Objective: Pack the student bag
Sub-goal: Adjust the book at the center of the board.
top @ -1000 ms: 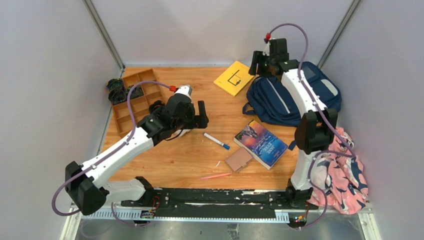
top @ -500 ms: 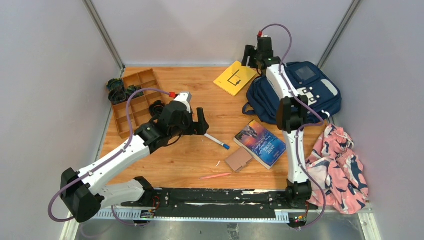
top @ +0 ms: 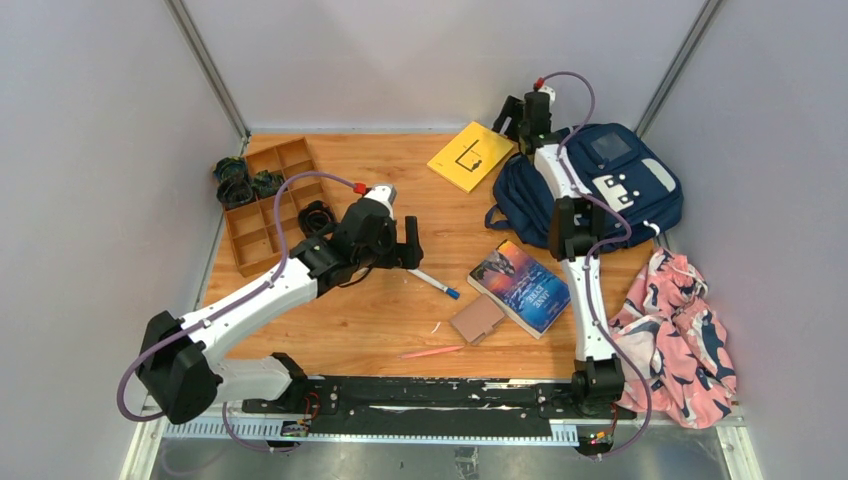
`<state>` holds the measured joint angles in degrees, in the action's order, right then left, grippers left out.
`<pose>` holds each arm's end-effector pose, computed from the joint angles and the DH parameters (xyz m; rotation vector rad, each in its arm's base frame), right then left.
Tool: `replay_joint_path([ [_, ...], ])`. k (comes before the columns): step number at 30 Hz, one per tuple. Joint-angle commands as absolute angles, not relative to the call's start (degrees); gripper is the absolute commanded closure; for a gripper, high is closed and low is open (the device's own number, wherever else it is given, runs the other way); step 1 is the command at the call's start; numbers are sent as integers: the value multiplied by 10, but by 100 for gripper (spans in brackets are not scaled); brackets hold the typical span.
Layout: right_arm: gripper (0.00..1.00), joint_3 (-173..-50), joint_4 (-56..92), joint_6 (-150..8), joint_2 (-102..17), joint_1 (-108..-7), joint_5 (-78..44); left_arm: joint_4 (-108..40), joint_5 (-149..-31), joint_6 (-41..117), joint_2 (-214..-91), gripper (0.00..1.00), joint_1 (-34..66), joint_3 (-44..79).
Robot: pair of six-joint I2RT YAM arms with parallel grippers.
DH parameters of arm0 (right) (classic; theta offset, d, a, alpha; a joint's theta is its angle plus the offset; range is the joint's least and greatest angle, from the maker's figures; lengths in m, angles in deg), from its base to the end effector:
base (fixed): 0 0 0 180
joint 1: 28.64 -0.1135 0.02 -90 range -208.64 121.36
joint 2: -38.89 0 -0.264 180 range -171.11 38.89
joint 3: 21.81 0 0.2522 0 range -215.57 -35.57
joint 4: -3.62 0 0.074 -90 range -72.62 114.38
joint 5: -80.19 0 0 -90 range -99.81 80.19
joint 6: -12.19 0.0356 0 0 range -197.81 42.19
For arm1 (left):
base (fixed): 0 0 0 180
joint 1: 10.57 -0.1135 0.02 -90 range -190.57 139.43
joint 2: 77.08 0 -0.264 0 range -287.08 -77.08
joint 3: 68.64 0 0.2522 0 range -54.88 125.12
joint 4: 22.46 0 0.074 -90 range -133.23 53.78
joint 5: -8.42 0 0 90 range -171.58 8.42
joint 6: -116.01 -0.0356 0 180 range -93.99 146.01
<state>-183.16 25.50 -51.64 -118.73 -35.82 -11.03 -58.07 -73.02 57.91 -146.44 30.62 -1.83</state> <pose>0.6150 0.0782 0.1963 0.3004 1.8853 0.4164 0.2027 -0.1704 0.2819 0.1020 2.2786 -0.5226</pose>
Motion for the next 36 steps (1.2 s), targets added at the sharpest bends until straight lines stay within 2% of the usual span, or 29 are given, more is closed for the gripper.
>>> replay_joint_path([
  [1,13,-1861,222,-474,-1218,-356,-107,-565,-730,569,-1469,0,303,4],
  [8,13,-1847,258,-467,-1221,-356,-160,-566,-731,571,-1473,0,303,4],
  [16,14,-1812,269,-494,-1201,-364,-301,-568,-726,589,-1455,0,303,-15],
  [22,14,-1802,271,-582,-1186,-396,-408,-572,-711,595,-1431,0,303,-37],
  [29,13,-1752,354,-709,-1135,-446,-453,-581,-703,608,-1388,0,303,-56],
  [36,14,-1640,398,-742,-1037,-495,-470,-584,-704,630,-1322,0,303,-98],
])
